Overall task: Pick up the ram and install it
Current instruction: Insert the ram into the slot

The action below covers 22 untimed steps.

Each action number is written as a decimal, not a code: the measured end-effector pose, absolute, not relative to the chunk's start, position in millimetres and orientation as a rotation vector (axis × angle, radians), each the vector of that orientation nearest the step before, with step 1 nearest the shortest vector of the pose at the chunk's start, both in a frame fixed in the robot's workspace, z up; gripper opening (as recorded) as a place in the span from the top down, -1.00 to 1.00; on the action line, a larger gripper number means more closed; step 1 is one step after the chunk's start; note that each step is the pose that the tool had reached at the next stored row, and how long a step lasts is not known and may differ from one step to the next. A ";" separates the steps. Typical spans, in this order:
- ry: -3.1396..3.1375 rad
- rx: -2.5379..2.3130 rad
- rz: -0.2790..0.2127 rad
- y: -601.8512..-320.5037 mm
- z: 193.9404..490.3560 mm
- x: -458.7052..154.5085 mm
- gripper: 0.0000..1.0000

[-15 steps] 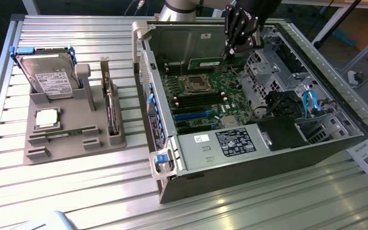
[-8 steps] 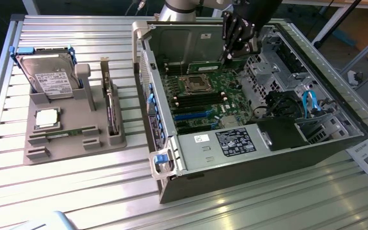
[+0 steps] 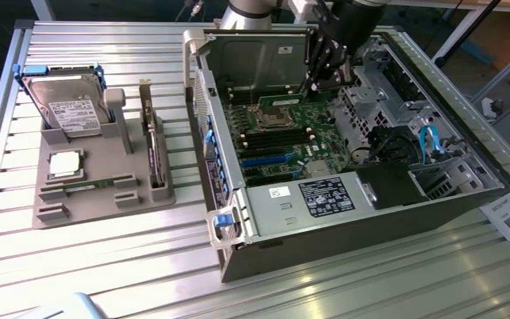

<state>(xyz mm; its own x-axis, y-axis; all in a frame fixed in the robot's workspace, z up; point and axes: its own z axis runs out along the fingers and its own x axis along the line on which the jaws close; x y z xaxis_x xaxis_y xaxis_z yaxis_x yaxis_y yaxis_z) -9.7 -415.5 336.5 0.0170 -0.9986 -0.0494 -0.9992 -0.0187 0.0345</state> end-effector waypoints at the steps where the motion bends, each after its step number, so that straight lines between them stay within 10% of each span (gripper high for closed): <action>1: 2.193 -2.233 0.093 -415.5 333.4 -9.7 0.76; 22: 2.194 -2.232 0.093 -415.5 282.5 -10.1 0.76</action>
